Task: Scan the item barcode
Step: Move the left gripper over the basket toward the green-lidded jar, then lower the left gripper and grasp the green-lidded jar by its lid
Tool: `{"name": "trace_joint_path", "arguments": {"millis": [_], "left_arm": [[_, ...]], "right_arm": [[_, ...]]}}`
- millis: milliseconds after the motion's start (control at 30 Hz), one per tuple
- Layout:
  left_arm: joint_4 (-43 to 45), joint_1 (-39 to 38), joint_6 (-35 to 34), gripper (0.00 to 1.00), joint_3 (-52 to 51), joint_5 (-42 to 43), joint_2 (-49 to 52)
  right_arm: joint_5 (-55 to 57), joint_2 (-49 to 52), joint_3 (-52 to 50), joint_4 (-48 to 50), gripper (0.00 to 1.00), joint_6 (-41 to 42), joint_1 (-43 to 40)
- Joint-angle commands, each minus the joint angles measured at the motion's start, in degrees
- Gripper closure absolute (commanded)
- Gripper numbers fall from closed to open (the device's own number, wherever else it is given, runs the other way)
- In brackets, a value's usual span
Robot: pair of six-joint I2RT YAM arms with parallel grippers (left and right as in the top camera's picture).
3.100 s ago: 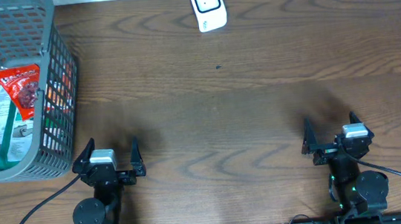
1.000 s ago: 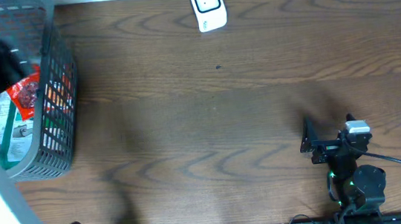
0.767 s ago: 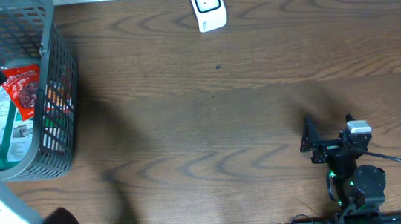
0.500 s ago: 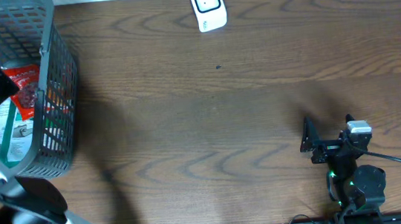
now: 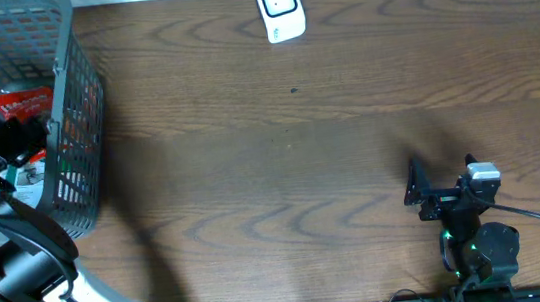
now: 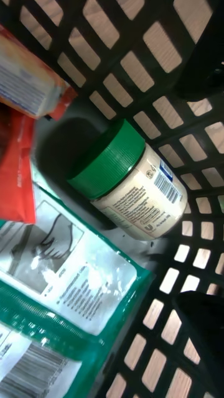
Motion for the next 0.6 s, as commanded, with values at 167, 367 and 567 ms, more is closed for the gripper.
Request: {"name": "trace_joint_path", "arguments": {"millis": [167,367,567], "left_arm": [[4.5,-0.2,1.1,0.00,-8.1,0.7,0.2],[9.1,-0.2,0.7,0.05,-13.3,0.7,0.2],[10.7,-0.2,-0.6,0.16,-13.9,0.7,0.2]], "right_arm": [[-0.3,0.0,-0.1,-0.2,0.01,0.8,-0.1],[-0.3,0.0,-0.1,-0.2,0.01,0.8,-0.1],[-0.3,0.0,-0.1,-0.2,0.01,0.8,-0.1]]}}
